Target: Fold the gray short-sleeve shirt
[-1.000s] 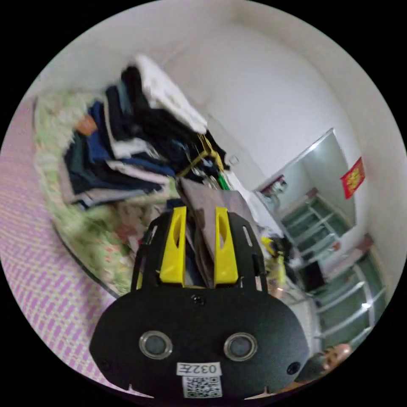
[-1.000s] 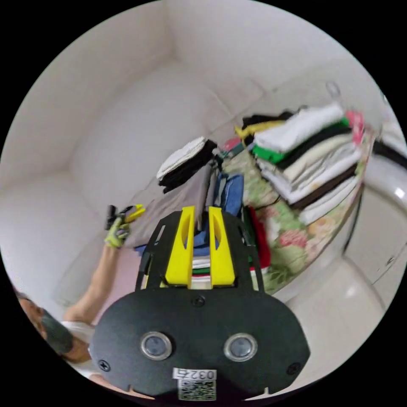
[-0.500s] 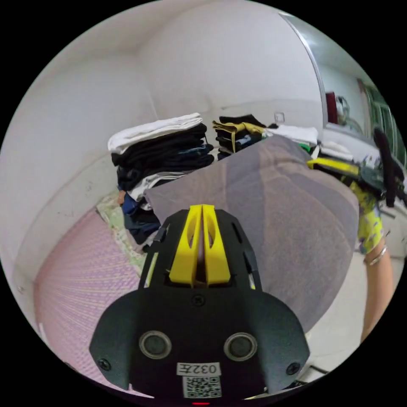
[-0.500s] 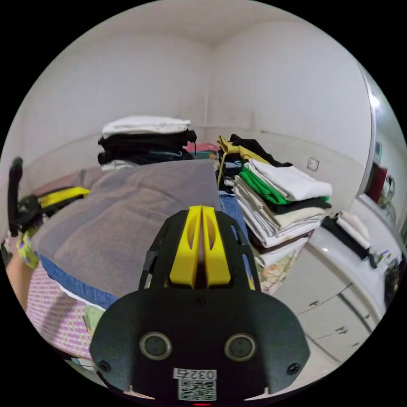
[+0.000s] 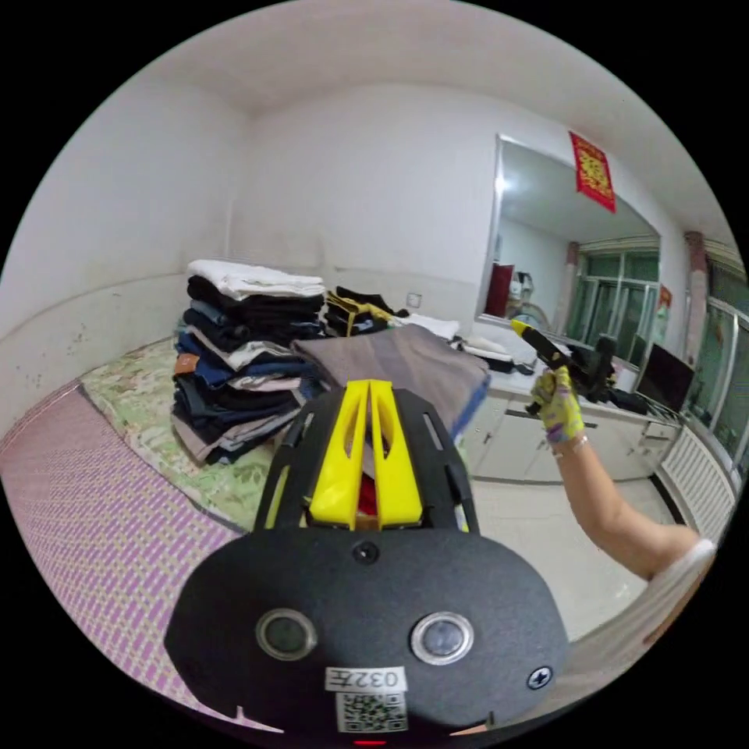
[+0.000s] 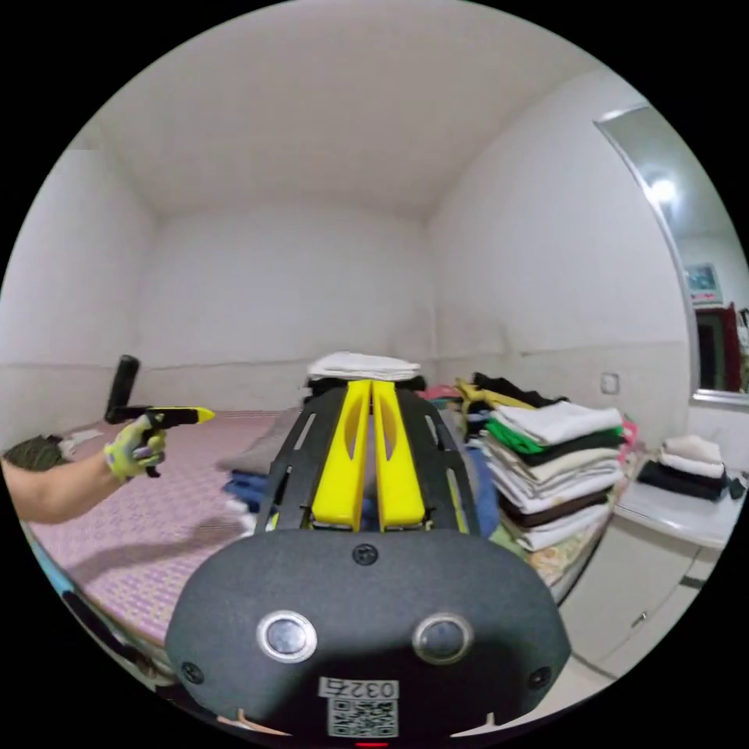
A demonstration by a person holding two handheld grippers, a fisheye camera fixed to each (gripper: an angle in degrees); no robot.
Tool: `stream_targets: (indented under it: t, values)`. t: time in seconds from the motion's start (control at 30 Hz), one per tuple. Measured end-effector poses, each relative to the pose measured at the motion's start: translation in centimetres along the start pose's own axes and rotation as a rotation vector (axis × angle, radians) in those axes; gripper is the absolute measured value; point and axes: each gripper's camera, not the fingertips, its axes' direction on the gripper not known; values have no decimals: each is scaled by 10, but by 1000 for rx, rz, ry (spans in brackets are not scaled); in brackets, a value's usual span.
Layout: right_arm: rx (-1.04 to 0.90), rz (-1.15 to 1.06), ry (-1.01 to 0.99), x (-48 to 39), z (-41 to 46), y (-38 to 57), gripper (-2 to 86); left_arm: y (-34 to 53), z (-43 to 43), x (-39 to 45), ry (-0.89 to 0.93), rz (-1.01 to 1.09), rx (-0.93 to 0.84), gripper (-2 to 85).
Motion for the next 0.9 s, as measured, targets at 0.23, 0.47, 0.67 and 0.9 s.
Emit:
stream_targets:
  t: [0.23, 0.47, 0.67, 0.9]
  values:
    - [-69, -206, -476, -130, -11, 132, -7, 219, -126, 34, -145, -97, -119, -9]
    - [-330, 134, -1086, -213, 48, 197, -10, 366, -235, 69, -470, -445, -232, -9]
    - [-426, 139, -1276, -274, 87, 168, -10, 400, -281, 88, -699, -601, -199, -9]
    - [-522, 103, -1383, -315, 137, 128, -10, 381, -269, 71, -717, -639, -92, -8]
